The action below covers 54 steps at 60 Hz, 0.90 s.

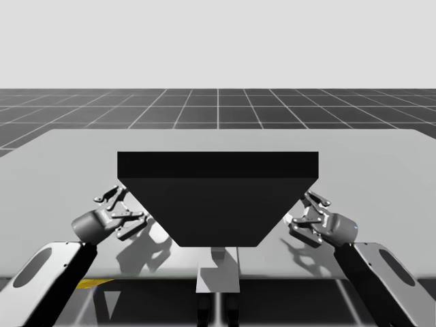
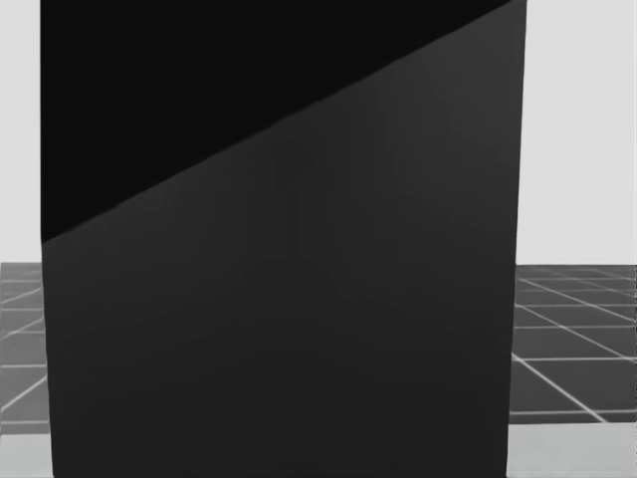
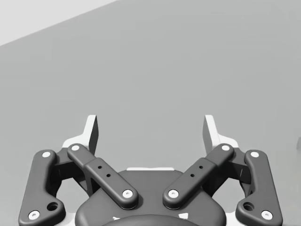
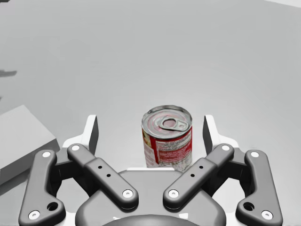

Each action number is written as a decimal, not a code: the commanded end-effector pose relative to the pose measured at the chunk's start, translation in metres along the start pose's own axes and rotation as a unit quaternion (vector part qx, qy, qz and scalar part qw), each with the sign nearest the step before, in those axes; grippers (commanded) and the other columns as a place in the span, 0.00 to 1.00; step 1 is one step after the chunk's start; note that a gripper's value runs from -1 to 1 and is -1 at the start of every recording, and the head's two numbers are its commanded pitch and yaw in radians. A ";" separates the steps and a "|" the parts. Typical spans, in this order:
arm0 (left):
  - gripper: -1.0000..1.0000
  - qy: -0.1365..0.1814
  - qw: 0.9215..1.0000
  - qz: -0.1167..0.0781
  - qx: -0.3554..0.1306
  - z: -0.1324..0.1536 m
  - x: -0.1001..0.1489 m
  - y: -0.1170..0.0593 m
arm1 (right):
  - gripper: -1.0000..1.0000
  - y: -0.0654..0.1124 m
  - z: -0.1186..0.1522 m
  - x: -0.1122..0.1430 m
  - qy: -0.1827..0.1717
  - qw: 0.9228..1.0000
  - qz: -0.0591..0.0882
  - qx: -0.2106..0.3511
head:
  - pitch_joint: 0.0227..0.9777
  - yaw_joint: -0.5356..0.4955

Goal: Reach around the screen and pick up the object behind it.

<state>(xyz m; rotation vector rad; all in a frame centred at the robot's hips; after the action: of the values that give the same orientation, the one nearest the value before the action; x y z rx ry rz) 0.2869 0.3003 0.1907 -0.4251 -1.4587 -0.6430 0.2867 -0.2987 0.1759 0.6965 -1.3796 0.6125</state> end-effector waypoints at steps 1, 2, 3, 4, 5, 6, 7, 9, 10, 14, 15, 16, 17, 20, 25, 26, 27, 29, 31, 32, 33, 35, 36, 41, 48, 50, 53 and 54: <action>0.00 0.000 1.000 -0.006 -0.015 -0.002 -0.002 -0.008 | 0.00 -0.006 0.006 -0.010 0.017 0.999 -0.009 -0.033 | 0.08 0.47; 0.00 0.000 1.000 -0.007 -0.015 -0.002 -0.003 -0.008 | 0.00 -0.007 0.006 -0.012 0.014 0.999 -0.009 -0.035 | 0.08 0.47; 0.00 0.000 1.000 -0.006 -0.016 -0.002 -0.003 -0.009 | 0.00 -0.009 0.005 -0.013 0.017 0.999 -0.012 -0.034 | 0.08 0.47; 0.00 0.000 1.000 -0.006 -0.016 -0.002 -0.003 -0.009 | 0.00 -0.010 0.005 -0.014 0.019 0.999 -0.013 -0.036 | 0.08 0.47; 0.00 0.000 1.000 -0.006 -0.017 -0.002 -0.003 -0.009 | 0.00 -0.011 0.004 -0.014 0.020 0.999 -0.015 -0.039 | 0.08 0.47; 0.00 0.000 1.000 -0.006 -0.017 -0.003 -0.003 -0.009 | 0.00 -0.011 0.004 -0.015 0.022 0.999 -0.016 -0.042 | 0.08 0.47; 0.00 0.000 1.000 -0.007 -0.018 -0.003 -0.003 -0.009 | 0.00 -0.013 0.002 -0.017 0.025 0.999 -0.017 -0.041 | 0.08 0.47; 0.00 0.000 1.000 -0.008 -0.019 -0.003 -0.003 -0.010 | 0.00 -0.014 0.001 -0.019 0.031 0.999 -0.019 -0.035 | 0.08 0.47; 0.00 0.000 1.000 -0.008 -0.019 -0.003 -0.003 -0.010 | 0.00 -0.014 0.000 -0.019 0.035 0.999 -0.020 -0.035 | 0.08 0.47; 0.00 -0.001 1.000 -0.008 -0.020 -0.004 -0.004 -0.010 | 0.00 -0.016 -0.007 -0.022 0.047 0.998 -0.018 -0.031 | 0.08 0.47; 0.00 -0.001 1.000 -0.008 -0.020 -0.004 -0.004 -0.010 | 0.00 -0.016 -0.009 -0.023 0.051 0.998 -0.019 -0.028 | 0.08 0.46; 0.00 -0.002 1.000 -0.008 -0.020 -0.004 -0.004 -0.010 | 0.00 -0.016 -0.011 -0.023 0.053 0.998 -0.017 -0.027 | 0.08 0.46; 0.00 -0.002 1.000 -0.009 -0.020 -0.004 -0.004 -0.010 | 0.00 -0.016 -0.012 -0.023 0.054 0.998 -0.014 -0.027 | 0.08 0.46; 0.00 -0.003 1.000 -0.009 -0.020 -0.005 -0.004 -0.011 | 0.00 -0.014 -0.019 -0.025 0.063 0.998 -0.010 -0.016 | 0.08 0.47; 0.00 -0.005 1.000 -0.010 -0.022 -0.005 -0.005 -0.011 | 0.00 -0.013 -0.029 -0.026 0.074 0.997 -0.004 -0.008 | 0.09 0.47; 0.00 -0.005 1.000 -0.010 -0.022 -0.005 -0.005 -0.011 | 0.00 -0.012 -0.032 -0.027 0.077 0.997 -0.005 -0.006 | 0.09 0.47; 0.00 -0.006 1.000 -0.011 -0.022 -0.005 -0.005 -0.011 | 0.00 -0.012 -0.033 -0.027 0.077 0.997 -0.004 -0.005 | 0.09 0.47; 0.00 -0.006 1.000 -0.012 -0.022 -0.005 -0.005 -0.011 | 0.00 -0.012 -0.038 -0.027 0.081 0.997 0.002 -0.004 | 0.09 0.47; 0.00 -0.007 1.000 -0.012 -0.023 -0.005 -0.005 -0.011 | 0.00 -0.012 -0.040 -0.028 0.083 0.997 -0.001 -0.002 | 0.09 0.47; 0.00 -0.008 1.000 -0.012 -0.023 -0.004 -0.005 -0.011 | 0.00 -0.013 -0.042 -0.028 0.084 0.996 -0.002 -0.001 | 0.09 0.47; 0.00 -0.008 1.000 -0.012 -0.023 -0.004 -0.005 -0.011 | 0.00 -0.013 -0.044 -0.029 0.086 0.996 -0.001 0.000 | 0.09 0.47; 0.00 -0.008 1.000 -0.012 -0.024 -0.004 -0.005 -0.011 | 0.00 -0.014 -0.046 -0.030 0.089 0.996 -0.001 -0.001 | 0.09 0.47; 0.00 -0.008 1.000 -0.012 -0.024 -0.004 -0.005 -0.011 | 0.00 -0.015 -0.047 -0.030 0.090 0.996 -0.002 -0.001 | 0.09 0.47; 0.00 -0.009 1.000 -0.013 -0.024 -0.004 -0.006 -0.011 | 0.00 -0.023 -0.052 -0.035 0.096 0.995 -0.011 -0.002 | 0.10 0.47; 0.00 -0.008 1.000 -0.014 -0.024 -0.005 -0.006 -0.011 | 0.00 -0.033 -0.060 -0.041 0.098 0.995 -0.025 0.006 | 0.10 0.47; 0.00 -0.009 1.000 -0.015 -0.024 -0.005 -0.006 -0.012 | 0.00 -0.034 -0.062 -0.041 0.098 0.995 -0.024 0.005 | 0.10 0.47; 0.00 -0.010 1.000 -0.016 -0.024 -0.004 -0.005 -0.012 | 0.00 -0.037 -0.066 -0.042 0.104 0.994 -0.021 0.013 | 0.10 0.47; 0.00 -0.010 1.000 -0.017 -0.024 -0.004 -0.005 -0.012 | 0.00 -0.037 -0.067 -0.042 0.105 0.994 -0.020 0.012 | 0.10 0.47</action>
<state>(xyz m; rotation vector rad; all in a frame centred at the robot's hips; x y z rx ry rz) 0.2831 0.2893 0.1835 -0.4481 -1.4703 -0.6990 0.3424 -0.2744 0.1338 0.6518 -1.1831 0.6400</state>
